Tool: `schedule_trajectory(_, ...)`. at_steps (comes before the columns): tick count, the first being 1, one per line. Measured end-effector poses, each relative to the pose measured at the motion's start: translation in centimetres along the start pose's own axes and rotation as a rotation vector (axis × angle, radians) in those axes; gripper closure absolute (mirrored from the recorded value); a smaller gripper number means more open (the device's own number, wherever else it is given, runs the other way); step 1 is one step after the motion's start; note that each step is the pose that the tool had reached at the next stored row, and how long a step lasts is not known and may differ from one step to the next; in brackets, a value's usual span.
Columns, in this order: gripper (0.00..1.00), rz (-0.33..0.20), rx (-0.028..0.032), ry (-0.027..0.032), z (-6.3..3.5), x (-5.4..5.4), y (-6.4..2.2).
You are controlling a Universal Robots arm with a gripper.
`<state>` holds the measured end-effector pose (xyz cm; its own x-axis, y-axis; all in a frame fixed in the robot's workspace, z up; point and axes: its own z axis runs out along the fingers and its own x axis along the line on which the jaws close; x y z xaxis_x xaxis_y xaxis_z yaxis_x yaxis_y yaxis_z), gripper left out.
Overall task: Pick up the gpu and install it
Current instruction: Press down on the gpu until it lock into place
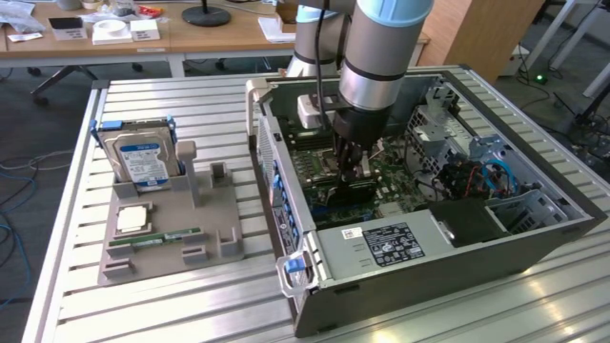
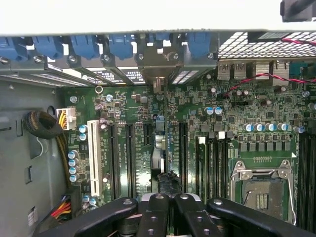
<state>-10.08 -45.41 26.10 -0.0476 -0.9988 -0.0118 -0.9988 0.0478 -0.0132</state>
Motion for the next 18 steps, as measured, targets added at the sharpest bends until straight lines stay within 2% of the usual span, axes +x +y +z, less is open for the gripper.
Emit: schedule_trajectory(18,0.89,0.0,0.0,-0.0001,0.01,-0.13,0.12)
